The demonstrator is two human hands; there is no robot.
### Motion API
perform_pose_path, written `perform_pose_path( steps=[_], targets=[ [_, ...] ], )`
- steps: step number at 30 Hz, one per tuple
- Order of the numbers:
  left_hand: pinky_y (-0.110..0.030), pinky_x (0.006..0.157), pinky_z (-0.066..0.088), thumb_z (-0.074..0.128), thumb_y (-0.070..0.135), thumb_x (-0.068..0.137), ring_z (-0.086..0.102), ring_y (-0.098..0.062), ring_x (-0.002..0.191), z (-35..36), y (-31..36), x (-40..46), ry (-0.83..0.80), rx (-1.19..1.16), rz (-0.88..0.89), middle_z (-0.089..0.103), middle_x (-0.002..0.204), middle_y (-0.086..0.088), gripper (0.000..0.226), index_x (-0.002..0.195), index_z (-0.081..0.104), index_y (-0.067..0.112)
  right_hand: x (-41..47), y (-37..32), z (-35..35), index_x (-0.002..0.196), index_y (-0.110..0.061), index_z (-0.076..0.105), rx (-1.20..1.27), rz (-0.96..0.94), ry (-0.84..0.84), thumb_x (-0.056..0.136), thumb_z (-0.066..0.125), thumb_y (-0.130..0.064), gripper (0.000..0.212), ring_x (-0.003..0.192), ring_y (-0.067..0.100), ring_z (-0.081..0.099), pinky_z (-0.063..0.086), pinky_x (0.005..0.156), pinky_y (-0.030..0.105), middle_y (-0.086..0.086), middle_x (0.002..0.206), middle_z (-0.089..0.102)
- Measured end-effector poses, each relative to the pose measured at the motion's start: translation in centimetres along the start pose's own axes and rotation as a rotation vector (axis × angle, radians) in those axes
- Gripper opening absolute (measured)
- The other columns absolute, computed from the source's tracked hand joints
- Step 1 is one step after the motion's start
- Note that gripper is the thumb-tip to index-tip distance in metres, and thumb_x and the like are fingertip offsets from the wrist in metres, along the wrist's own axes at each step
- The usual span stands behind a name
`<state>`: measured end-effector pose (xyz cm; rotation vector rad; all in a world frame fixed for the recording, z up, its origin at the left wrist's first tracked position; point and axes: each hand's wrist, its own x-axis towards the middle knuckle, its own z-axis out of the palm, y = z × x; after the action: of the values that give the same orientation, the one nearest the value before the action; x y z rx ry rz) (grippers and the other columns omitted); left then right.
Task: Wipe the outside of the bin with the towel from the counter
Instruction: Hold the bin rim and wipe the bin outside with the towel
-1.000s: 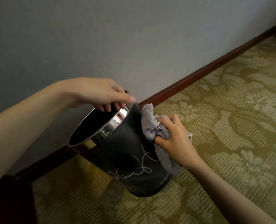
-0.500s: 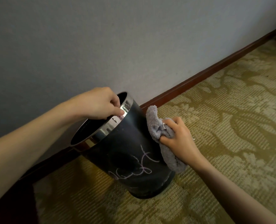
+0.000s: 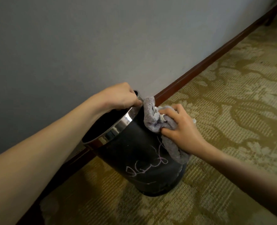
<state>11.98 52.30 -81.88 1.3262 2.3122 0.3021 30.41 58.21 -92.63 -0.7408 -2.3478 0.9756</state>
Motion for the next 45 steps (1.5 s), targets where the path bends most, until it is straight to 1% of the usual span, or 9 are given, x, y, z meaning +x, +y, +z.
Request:
perform_pose_path(
  steps=[3,11,17,23,28,35,38,42,45],
  targets=[
    [-0.026,0.047,0.027,0.063,0.025,0.081,0.035,-0.022,0.049,-0.1,0.0,0.4,-0.040,-0.007,-0.004,0.041,0.051,-0.006,0.033,0.055,0.047,0.013,0.3,0.0,-0.4,0.120,-0.029,0.050,-0.049,0.016,-0.093,0.079,0.066,-0.021,0.044,0.090,0.009,0.042,0.034,0.074,0.023,-0.002,0.108,0.038],
    [-0.031,0.060,0.030,0.062,0.026,0.082,0.036,-0.022,0.060,0.0,0.1,1.1,-0.085,-0.013,0.000,0.040,0.064,-0.013,0.025,0.065,0.051,0.011,2.1,-1.1,-2.0,0.126,-0.034,0.038,-0.149,0.119,-0.323,0.082,0.063,-0.025,0.052,0.095,0.024,0.050,0.049,0.084,0.044,-0.001,0.110,0.035],
    [-0.024,0.044,0.029,0.063,0.022,0.078,0.037,-0.014,0.039,-0.1,0.3,0.8,-0.075,-0.030,0.015,0.040,0.038,0.001,0.041,0.045,0.043,0.010,2.1,-0.3,-1.5,0.126,-0.031,0.043,-0.154,0.095,-0.280,0.079,0.067,-0.022,0.054,0.095,0.020,0.049,0.045,0.087,0.041,0.002,0.111,0.038],
    [-0.020,0.045,0.030,0.061,0.018,0.078,0.037,-0.015,0.038,-0.2,0.4,0.4,-0.060,-0.026,0.019,0.041,0.041,0.001,0.037,0.046,0.044,0.011,2.0,0.7,-0.5,0.105,-0.059,0.037,-0.105,0.054,-0.181,0.068,0.069,-0.032,0.056,0.089,0.019,0.052,0.048,0.083,0.046,-0.016,0.099,0.038],
    [-0.023,0.045,0.030,0.060,0.021,0.080,0.037,-0.017,0.043,-0.2,0.2,0.7,-0.079,-0.048,0.007,0.042,0.048,-0.003,0.033,0.052,0.045,0.013,1.1,0.2,0.4,0.111,-0.048,0.044,-0.049,0.080,-0.070,0.069,0.065,-0.039,0.048,0.087,0.014,0.051,0.048,0.080,0.042,-0.013,0.098,0.037],
    [-0.015,0.035,0.026,0.062,0.021,0.082,0.034,-0.012,0.035,0.2,0.1,1.2,-0.036,-0.010,0.032,0.039,0.046,-0.004,0.037,0.050,0.048,0.009,0.5,-0.8,0.5,0.112,-0.029,0.055,-0.026,0.052,0.041,0.075,0.069,-0.025,0.040,0.091,0.023,0.055,0.046,0.083,0.048,0.000,0.103,0.040],
    [-0.027,0.046,0.025,0.064,0.024,0.081,0.032,-0.020,0.046,0.5,-0.1,1.4,-0.006,0.012,0.050,0.037,0.050,-0.008,0.038,0.049,0.047,0.010,-0.5,-1.1,0.7,0.109,-0.028,0.055,-0.092,-0.032,0.070,0.074,0.067,-0.025,0.037,0.091,0.023,0.055,0.049,0.078,0.047,0.001,0.105,0.041],
    [-0.030,0.053,0.027,0.062,0.028,0.083,0.042,-0.025,0.055,0.8,0.0,1.4,0.058,0.065,0.046,0.045,0.055,-0.011,0.036,0.055,0.054,0.006,-5.3,0.5,1.7,0.110,-0.028,0.056,-0.220,-0.191,-0.049,0.075,0.067,-0.030,0.037,0.092,0.026,0.057,0.053,0.061,0.041,0.008,0.110,0.050],
    [-0.028,0.054,0.030,0.059,0.031,0.085,0.047,-0.024,0.059,0.8,0.2,1.3,0.068,0.117,0.043,0.051,0.059,-0.010,0.036,0.063,0.061,0.001,-8.2,4.2,1.4,0.112,-0.025,0.060,-0.240,-0.121,-0.128,0.078,0.066,-0.026,0.035,0.090,0.022,0.058,0.052,0.068,0.035,0.005,0.108,0.052]
  ],
)
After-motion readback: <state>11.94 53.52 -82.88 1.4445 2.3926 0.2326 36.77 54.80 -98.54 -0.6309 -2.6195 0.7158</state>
